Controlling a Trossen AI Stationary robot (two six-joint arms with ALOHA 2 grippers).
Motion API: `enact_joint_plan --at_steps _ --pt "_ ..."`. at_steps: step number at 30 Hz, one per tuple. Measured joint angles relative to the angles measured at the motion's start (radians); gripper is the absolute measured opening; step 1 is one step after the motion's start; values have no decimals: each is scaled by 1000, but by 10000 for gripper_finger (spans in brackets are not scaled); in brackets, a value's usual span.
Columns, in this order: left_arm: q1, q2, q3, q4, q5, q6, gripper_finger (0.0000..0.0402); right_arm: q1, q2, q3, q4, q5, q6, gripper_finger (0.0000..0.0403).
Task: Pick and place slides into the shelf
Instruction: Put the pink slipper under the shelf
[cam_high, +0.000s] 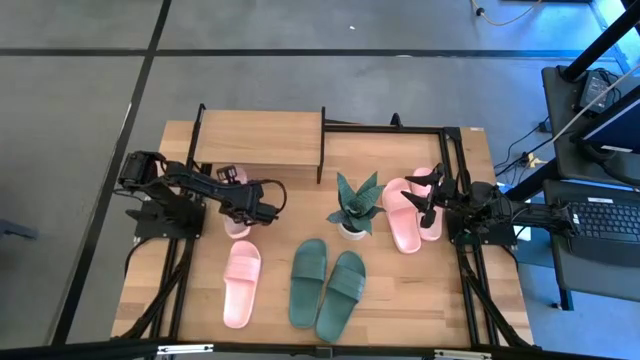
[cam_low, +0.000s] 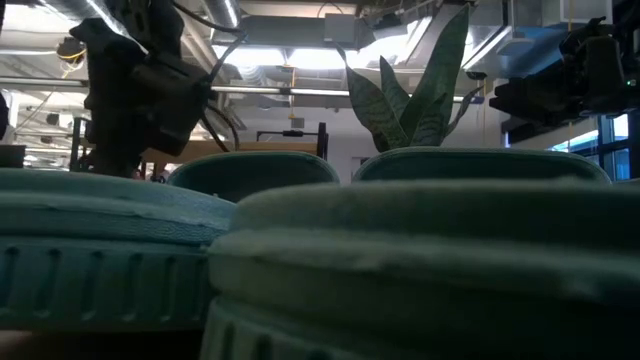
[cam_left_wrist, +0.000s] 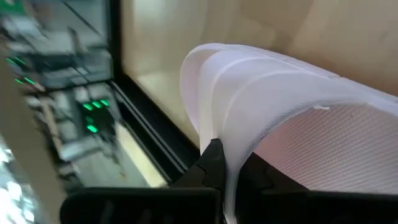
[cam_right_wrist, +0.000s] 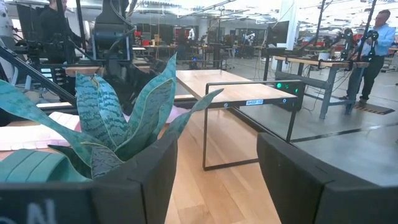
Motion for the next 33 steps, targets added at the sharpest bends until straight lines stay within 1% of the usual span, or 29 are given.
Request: enact_joint_plan --at_steps 3,7,10,13,16,20,25,33 --pt "8 0 0 -1 58 -5 2 0 0 0 0 0 -1 221" --pt "15 -1 0 -36 148 63 2 0 0 0 0 0 -2 221" --pt "15 -1 0 -79 171 90 2 0 0 0 0 0 -2 221" --pt "17 -1 0 -135 173 109 2 0 0 0 0 0 -3 221" --pt "24 -1 0 -148 172 127 2 0 0 0 0 0 -5 221" --pt "33 -1 0 -119 170 197 2 0 0 0 0 1 -5 221" --pt "33 -1 0 -98 125 281 2 0 0 0 0 1 -3 221" --pt "40 -1 0 -83 109 280 4 0 0 0 0 1 -5 221"
